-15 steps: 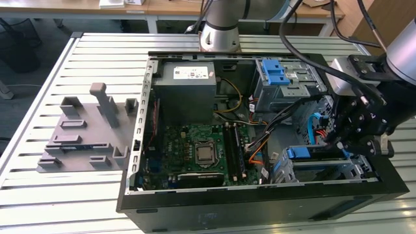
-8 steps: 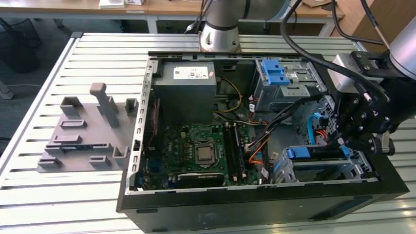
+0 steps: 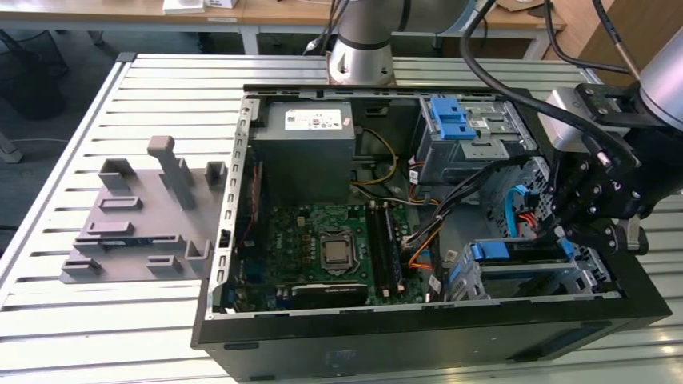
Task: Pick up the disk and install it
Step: 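Insert the first disk wire, then insert the second disk wire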
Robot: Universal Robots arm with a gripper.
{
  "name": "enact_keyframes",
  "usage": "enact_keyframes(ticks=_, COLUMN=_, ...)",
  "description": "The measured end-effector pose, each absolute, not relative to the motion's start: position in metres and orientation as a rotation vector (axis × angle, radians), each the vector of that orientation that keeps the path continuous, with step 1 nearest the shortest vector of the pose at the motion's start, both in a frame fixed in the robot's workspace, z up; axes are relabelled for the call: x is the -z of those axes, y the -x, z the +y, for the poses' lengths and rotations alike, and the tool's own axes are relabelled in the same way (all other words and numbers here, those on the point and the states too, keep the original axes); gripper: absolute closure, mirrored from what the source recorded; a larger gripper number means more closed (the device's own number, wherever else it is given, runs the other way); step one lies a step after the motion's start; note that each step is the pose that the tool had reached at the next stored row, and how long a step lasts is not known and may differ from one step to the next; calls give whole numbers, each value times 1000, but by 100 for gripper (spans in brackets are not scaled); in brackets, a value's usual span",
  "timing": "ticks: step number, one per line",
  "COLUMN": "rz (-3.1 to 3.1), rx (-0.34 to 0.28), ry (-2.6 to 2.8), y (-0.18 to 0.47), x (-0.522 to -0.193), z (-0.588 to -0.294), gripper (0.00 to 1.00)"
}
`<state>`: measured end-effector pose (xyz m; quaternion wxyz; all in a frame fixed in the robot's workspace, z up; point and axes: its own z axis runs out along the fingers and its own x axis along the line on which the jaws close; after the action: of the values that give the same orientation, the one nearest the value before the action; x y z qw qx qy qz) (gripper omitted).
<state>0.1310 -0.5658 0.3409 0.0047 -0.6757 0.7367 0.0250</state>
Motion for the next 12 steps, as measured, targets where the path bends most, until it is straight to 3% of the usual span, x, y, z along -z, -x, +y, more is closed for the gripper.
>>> enact_keyframes(ticks=12, rz=2307, rx=-77, ry=2116, y=-128, x=-341, z=-566, gripper=89)
